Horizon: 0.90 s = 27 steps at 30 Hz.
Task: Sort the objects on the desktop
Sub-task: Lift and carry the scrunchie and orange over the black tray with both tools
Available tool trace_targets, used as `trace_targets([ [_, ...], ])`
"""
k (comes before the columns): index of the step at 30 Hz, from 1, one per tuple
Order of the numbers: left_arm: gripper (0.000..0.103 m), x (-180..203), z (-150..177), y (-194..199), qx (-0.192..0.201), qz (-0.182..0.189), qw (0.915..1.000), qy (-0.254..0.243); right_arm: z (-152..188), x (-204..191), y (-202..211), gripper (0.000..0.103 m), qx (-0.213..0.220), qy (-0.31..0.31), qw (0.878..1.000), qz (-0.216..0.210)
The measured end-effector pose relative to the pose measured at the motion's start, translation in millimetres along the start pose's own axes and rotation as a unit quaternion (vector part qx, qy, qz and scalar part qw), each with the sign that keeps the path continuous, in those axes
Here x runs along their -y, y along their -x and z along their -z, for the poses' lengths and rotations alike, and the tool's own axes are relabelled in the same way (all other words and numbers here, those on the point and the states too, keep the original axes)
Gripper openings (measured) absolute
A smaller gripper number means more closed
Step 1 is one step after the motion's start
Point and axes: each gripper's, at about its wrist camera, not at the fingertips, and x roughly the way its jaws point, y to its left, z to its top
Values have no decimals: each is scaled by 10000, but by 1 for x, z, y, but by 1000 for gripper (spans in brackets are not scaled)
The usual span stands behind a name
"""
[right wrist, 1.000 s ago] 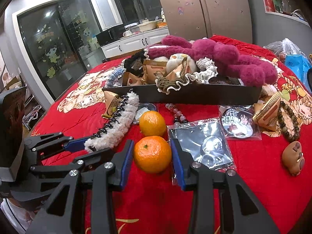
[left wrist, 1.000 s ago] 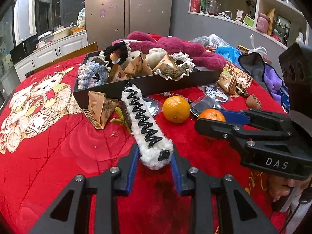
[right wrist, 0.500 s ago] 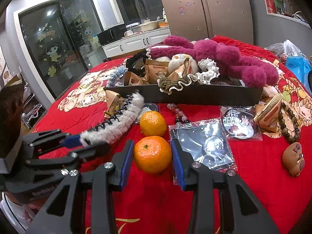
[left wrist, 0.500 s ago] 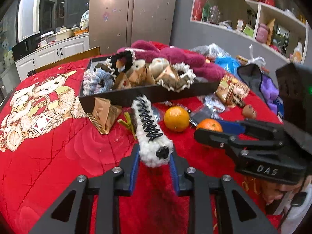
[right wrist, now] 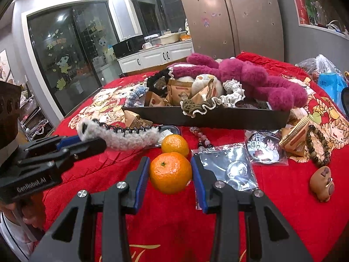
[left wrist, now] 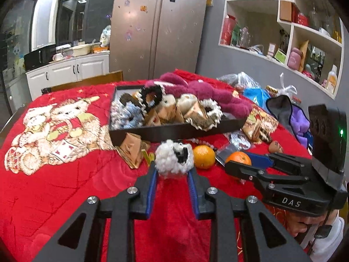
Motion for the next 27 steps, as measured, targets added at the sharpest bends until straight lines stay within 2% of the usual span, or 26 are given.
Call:
trace_targets([
  [12, 25, -6, -9, 23, 430, -83, 9990, 91, -3, -12, 12, 39, 227, 230, 9995, -69],
  [27, 25, -15, -20, 26, 409, 86, 9986, 311, -21, -22, 30, 39, 525, 168, 9984, -76],
])
